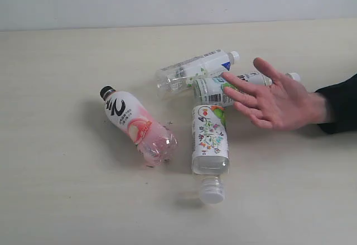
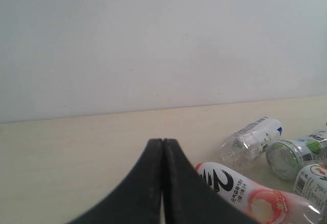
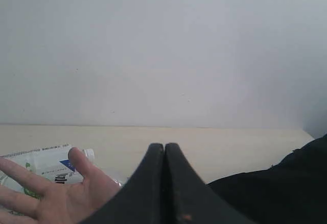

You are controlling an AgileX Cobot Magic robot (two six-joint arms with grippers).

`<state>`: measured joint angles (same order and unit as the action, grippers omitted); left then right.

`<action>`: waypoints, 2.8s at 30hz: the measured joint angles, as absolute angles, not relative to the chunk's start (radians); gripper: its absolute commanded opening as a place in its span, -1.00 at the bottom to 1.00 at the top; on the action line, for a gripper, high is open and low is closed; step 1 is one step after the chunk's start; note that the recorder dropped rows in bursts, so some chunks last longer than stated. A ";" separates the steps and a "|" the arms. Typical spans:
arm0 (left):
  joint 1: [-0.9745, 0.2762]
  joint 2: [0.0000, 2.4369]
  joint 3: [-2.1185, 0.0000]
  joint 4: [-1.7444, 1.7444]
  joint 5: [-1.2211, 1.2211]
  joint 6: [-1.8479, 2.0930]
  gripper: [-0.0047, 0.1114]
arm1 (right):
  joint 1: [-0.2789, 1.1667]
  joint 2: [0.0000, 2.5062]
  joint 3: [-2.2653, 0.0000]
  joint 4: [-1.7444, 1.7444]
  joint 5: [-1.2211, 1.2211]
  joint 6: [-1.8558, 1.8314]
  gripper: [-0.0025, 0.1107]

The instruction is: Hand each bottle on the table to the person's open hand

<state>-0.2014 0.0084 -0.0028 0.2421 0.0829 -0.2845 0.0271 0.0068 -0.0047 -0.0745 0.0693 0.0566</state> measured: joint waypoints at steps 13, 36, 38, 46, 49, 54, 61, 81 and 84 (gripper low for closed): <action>-0.201 0.008 -0.003 0.242 0.083 -0.284 -0.92 | 0.027 0.007 -0.005 -0.074 0.069 0.057 -0.96; -0.201 0.008 -0.003 0.242 0.083 -0.284 -0.92 | 0.027 0.007 -0.005 -0.074 0.012 0.057 -0.96; -0.201 0.008 -0.003 0.242 0.083 -0.284 -0.92 | 0.027 0.007 -0.005 -0.071 -0.045 0.057 -0.96; -0.201 0.008 -0.003 0.242 0.083 -0.284 -0.92 | 0.027 0.005 -0.005 0.031 -0.216 0.192 -0.96; -0.201 0.008 -0.003 0.242 0.083 -0.284 -0.92 | 0.027 0.005 -0.005 0.049 -0.268 0.310 -0.96; -0.201 0.008 -0.003 0.242 0.083 -0.284 -0.92 | 0.027 0.005 -0.026 0.068 -0.299 0.431 -0.96; -0.201 0.008 -0.003 0.242 0.083 -0.284 -0.92 | 0.027 0.202 -0.235 0.068 -0.023 0.391 -0.96; -0.201 0.008 -0.003 0.242 0.083 -0.284 -0.92 | 0.267 1.280 -1.194 0.137 0.819 -0.189 -0.96; -0.201 0.008 -0.003 0.242 0.083 -0.284 -0.92 | 0.300 1.428 -1.302 0.170 0.900 -0.270 -0.89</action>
